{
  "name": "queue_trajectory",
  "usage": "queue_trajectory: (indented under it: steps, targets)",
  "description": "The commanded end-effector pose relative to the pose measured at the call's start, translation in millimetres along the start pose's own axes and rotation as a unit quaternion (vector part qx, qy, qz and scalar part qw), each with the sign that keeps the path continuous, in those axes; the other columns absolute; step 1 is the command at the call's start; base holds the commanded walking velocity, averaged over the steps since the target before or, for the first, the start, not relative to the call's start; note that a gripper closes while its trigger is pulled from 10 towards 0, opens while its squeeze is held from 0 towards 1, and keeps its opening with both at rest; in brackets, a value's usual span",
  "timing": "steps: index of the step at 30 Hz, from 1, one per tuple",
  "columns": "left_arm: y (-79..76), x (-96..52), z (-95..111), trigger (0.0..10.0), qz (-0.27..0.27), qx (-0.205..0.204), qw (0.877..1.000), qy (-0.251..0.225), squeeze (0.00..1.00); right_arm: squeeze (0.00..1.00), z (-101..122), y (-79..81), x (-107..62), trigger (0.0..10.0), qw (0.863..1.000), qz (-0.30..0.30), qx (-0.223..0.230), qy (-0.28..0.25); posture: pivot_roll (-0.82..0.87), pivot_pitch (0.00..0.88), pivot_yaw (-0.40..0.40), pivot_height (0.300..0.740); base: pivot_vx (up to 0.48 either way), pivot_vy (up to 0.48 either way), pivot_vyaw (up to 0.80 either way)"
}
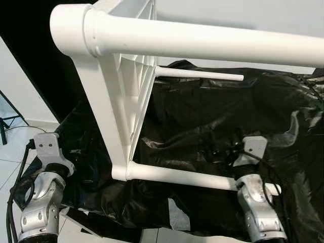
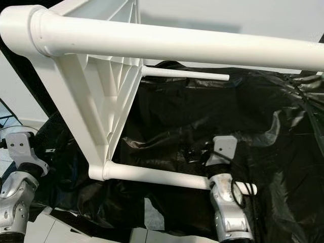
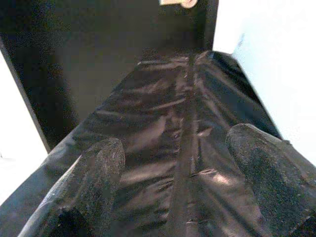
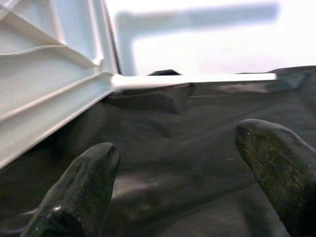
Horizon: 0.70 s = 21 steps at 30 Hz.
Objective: Building children table
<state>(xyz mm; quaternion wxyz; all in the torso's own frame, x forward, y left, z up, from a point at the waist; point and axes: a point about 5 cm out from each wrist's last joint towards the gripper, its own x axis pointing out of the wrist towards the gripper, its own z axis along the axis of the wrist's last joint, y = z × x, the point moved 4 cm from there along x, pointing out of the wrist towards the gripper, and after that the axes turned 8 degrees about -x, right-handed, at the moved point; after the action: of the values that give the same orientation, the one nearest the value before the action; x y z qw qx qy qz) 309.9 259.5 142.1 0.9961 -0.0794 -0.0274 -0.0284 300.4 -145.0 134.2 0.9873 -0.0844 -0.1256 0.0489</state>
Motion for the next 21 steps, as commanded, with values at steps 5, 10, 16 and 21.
queue_trajectory:
  steps: [5, 10, 16, 21]
  targets:
    - [3.0, -6.8, -2.3, 10.0, -0.003, -0.005, 1.0, -0.003, 0.0, 0.0, 1.8, 8.2, -2.3, 10.0, 1.0, 0.006, 0.004, -0.001, 0.05, 0.0, -0.011, 0.74, 0.0, 0.0, 0.0]
    - [2.8, -9.2, -2.0, 10.0, -0.005, -0.005, 1.0, -0.005, 0.0, 0.0, 3.0, 12.0, -2.7, 10.0, 1.0, 0.01, 0.005, 0.001, 0.05, 0.0, -0.015, 0.74, 0.0, 0.0, 0.0]
    - [3.3, -10.4, -3.0, 10.0, -0.004, -0.006, 1.0, 0.0, 0.0, 0.0, 3.3, 11.4, -2.5, 10.0, 1.0, 0.014, 0.004, 0.002, 0.05, 0.0, -0.02, 0.74, 0.0, 0.0, 0.0]
    - [3.7, -10.9, -2.8, 10.0, -0.003, -0.006, 1.0, -0.001, 0.0, 0.0, 3.2, 9.9, -1.5, 10.0, 1.0, 0.014, 0.001, 0.003, 0.05, 0.0, -0.023, 0.74, 0.0, 0.0, 0.0]
